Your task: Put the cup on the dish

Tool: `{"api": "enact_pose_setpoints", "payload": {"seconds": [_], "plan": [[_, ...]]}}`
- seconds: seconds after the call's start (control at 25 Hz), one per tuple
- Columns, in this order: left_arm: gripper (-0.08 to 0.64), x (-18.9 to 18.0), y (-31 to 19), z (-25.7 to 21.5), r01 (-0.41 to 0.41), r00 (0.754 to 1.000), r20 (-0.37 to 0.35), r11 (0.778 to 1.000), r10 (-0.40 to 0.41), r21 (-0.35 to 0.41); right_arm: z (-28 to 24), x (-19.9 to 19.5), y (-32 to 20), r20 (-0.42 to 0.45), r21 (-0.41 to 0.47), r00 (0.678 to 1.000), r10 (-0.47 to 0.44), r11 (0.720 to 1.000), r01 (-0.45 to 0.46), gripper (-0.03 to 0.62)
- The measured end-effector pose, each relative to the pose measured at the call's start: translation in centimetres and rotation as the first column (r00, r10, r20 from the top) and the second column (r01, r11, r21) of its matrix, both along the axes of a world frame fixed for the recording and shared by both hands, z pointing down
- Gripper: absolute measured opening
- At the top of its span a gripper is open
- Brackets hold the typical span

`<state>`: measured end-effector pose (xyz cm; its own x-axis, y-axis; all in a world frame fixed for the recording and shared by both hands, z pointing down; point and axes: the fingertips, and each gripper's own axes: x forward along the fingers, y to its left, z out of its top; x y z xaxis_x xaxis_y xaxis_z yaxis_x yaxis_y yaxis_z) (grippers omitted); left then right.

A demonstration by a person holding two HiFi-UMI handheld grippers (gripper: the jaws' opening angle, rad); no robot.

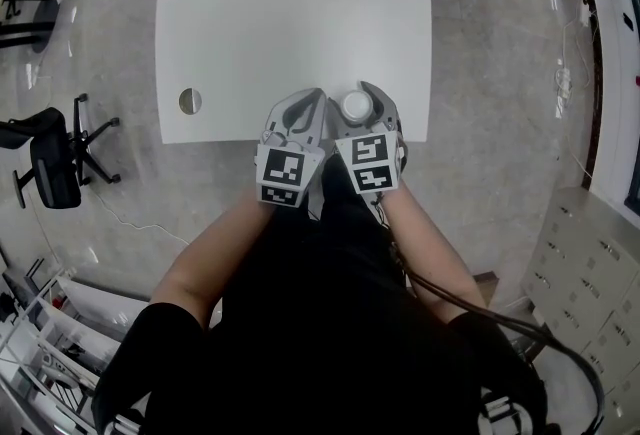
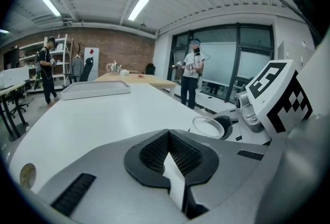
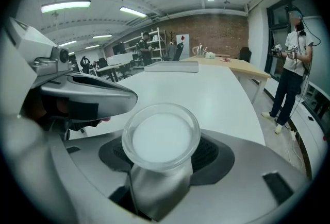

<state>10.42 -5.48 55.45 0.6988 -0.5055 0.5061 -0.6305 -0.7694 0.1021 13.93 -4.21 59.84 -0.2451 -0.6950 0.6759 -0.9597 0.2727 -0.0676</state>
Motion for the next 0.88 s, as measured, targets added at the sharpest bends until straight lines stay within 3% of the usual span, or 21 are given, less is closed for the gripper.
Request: {"api": "enact_pose_setpoints", "payload": {"seconds": [0.44, 0.88], "plan": [[0.005, 0.0, 0.4, -1.9, 0.028, 0.999, -0.018, 0.999, -0.027, 0.029, -1.5, 0.4, 1.3, 0.012, 0.012, 1.0, -0.012, 1.0, 0.012, 0.238], [0.005, -0.3, 0.7, -7.3, 0.066, 0.996, -0.061, 0.993, -0.06, 0.101, -8.8, 0.6, 1.8, 0.031, 0.08, 0.999, -0.034, 0.996, 0.031, 0.238]]}}
